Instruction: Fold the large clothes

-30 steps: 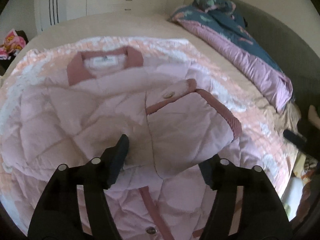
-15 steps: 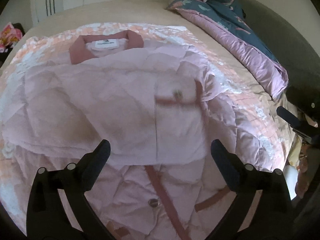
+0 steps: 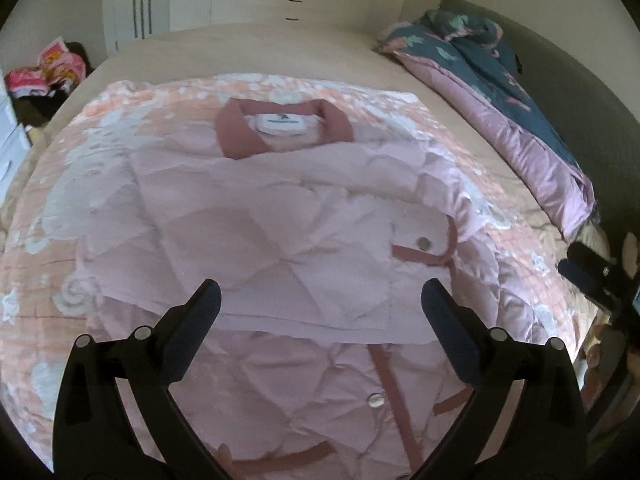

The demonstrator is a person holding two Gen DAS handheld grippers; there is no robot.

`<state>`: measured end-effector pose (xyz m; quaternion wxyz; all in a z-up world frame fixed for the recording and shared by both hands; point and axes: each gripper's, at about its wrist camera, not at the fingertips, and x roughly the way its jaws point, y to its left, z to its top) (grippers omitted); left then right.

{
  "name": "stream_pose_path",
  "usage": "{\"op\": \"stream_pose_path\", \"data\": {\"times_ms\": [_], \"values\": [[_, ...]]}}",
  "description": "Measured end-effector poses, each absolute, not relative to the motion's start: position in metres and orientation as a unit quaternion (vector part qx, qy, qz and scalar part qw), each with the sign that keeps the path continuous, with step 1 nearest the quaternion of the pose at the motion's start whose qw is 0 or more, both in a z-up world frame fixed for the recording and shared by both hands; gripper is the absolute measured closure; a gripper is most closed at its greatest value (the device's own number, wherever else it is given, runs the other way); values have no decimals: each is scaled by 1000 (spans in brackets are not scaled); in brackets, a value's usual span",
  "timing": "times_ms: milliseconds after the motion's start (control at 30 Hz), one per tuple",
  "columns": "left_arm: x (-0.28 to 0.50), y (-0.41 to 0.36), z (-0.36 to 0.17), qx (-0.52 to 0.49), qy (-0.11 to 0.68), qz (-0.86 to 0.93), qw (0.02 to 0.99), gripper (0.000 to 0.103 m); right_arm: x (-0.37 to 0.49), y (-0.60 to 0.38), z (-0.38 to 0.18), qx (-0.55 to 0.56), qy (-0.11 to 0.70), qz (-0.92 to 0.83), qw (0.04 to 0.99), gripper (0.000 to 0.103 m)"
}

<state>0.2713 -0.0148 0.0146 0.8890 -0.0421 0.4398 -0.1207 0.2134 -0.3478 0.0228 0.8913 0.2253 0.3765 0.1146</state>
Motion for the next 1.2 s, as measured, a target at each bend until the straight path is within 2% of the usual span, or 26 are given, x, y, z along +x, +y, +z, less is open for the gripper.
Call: {"op": "stream_pose_path", "data": {"times_ms": [467, 1200], "values": [[270, 50, 18, -71, 427, -73, 898, 9, 227, -301, 6, 198, 408, 135, 881, 4], [271, 117, 9, -108, 421, -30, 900, 9, 264, -244, -67, 166, 485, 134, 848, 4]]}}
